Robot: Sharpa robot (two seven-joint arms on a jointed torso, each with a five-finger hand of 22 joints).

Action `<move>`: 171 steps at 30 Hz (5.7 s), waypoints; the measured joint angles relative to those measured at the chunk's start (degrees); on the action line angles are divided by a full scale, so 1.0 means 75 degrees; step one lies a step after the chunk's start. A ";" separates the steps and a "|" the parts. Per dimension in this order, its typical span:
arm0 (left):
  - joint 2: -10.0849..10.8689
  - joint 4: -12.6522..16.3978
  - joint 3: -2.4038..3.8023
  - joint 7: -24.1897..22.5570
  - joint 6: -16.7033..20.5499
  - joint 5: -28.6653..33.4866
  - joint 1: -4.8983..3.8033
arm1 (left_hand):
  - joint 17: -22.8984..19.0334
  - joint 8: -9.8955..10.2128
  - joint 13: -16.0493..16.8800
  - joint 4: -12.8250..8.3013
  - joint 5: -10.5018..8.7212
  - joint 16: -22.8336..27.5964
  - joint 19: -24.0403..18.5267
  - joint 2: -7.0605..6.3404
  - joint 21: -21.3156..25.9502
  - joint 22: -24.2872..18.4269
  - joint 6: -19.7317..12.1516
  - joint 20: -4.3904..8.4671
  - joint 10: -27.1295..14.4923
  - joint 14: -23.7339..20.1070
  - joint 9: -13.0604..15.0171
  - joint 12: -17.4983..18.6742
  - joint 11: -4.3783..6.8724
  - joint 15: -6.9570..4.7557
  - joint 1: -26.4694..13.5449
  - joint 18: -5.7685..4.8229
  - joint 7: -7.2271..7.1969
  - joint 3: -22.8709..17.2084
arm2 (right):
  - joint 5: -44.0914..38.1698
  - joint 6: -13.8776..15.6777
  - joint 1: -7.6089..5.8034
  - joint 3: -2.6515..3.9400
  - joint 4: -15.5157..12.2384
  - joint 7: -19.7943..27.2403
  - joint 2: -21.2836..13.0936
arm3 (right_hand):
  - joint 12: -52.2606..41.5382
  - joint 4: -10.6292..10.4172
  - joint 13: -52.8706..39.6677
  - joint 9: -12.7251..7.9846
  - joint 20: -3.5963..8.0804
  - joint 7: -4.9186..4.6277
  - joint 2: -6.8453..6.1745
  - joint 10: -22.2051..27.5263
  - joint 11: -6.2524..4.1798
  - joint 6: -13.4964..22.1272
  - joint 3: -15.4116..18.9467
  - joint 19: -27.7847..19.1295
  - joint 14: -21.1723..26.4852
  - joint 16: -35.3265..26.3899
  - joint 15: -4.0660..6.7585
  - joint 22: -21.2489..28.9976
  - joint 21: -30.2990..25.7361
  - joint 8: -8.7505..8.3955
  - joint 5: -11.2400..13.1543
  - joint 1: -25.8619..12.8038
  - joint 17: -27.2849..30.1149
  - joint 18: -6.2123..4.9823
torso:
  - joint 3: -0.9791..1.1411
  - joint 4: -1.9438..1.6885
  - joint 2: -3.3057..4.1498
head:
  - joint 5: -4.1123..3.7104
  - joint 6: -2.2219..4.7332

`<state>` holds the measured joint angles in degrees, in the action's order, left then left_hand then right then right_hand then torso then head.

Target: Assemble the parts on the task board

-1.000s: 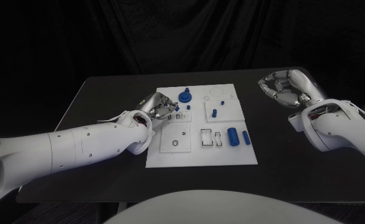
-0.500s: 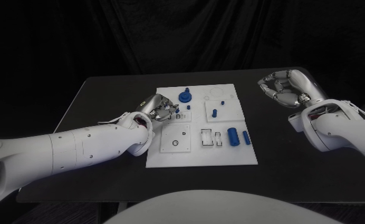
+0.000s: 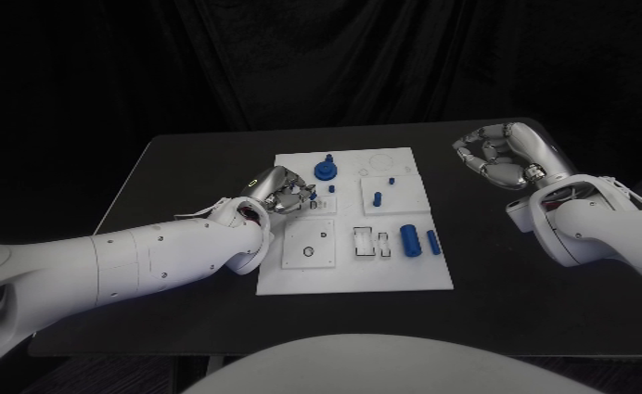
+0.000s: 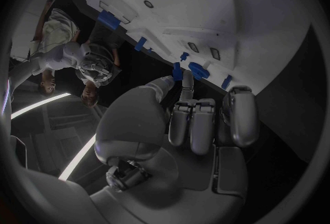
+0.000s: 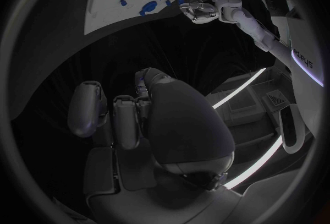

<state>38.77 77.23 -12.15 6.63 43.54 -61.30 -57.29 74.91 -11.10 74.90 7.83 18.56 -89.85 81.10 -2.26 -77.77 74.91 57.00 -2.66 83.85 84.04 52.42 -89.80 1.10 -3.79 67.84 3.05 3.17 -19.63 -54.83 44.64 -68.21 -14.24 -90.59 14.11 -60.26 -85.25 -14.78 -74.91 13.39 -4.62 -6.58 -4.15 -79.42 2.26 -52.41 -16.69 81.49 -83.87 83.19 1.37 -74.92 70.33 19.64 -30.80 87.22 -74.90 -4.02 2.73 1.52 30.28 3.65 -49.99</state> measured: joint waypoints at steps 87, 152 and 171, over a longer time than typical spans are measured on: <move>-0.0725 -0.2090 0.0012 -0.2408 0.0753 -0.2939 0.0765 | 0.0000 0.0150 0.0003 0.0759 -0.0360 0.0000 -0.0081 -0.0119 -0.0030 0.0001 -0.0287 -0.0139 0.0014 0.0001 -0.0353 0.0000 -0.0179 0.0166 0.0687 0.0001 0.0175 0.0189 | 0.0000 -0.0001 0.0023 0.0000 -0.0006 0.0022 -0.0021 | 0.0000 0.0032 0.0000 -0.0010 0.0001 -0.0027 -0.0032 0.0000 0.0000 0.0027 -0.0032 0.0000 0.0000 0.0000 0.0000 0.0000 0.0000 0.0000 -0.0031 0.0033 0.0000 0.0000 | -0.0002 0.0001 0.0001 | 0.0015 0.0000; 0.0026 -0.0596 0.0005 -0.2561 0.1221 -0.3447 0.0786 | 0.0003 -0.0036 0.0001 0.0696 -0.1349 0.0000 0.0208 -0.0530 -0.0371 -0.0001 0.0011 -0.0124 0.0016 -0.0027 -0.0399 0.0000 -0.0124 0.0137 0.1880 0.0001 0.0213 -0.0449 | 0.0000 0.0001 0.0025 0.0000 -0.0022 0.0018 -0.0070 | 0.0000 0.0106 0.0000 -0.0014 0.0000 -0.0027 -0.0071 0.0000 0.0000 0.0027 -0.0106 0.0000 0.0000 0.0000 0.0000 0.0000 0.0000 0.0000 -0.0031 0.0072 0.0000 0.0000 | -0.0001 0.0001 0.0001 | -0.0004 0.0000; 0.0765 0.1185 0.0011 0.0642 -0.0042 -0.2184 -0.1048 | 0.0002 -0.0126 0.0001 0.0622 -0.0901 0.0000 0.0292 -0.0722 -0.0394 0.0004 0.0021 -0.0094 0.0017 -0.0026 -0.0252 0.0000 -0.0071 0.0080 0.1400 0.0001 0.0215 -0.0898 | 0.0000 0.0000 0.0026 0.0000 0.0026 0.0013 -0.0002 | 0.0000 0.0106 0.0000 -0.0014 0.0000 -0.0027 -0.0071 0.0000 0.0000 0.0027 -0.0106 0.0000 0.0000 0.0000 0.0000 0.0001 0.0000 0.0000 -0.0030 0.0072 0.0000 0.0000 | 0.0010 0.0012 -0.0026 | 0.0059 0.0000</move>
<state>44.51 86.12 -12.07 11.45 43.23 -77.68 -65.15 74.92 -12.04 74.91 12.50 11.81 -89.84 83.29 -7.68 -80.72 74.94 57.15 -3.36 83.98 83.85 50.53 -89.80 0.56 -3.18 78.35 3.06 4.78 -26.36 -54.83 44.64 -68.02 -14.24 -90.39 14.20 -60.28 -85.25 -13.98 -74.90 13.28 -4.62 -6.78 -4.68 -79.43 2.25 -52.21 -17.49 81.49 -83.87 83.19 1.37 -74.91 70.33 19.64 -31.03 87.76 -74.90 -4.02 2.80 1.60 30.09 4.09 -49.99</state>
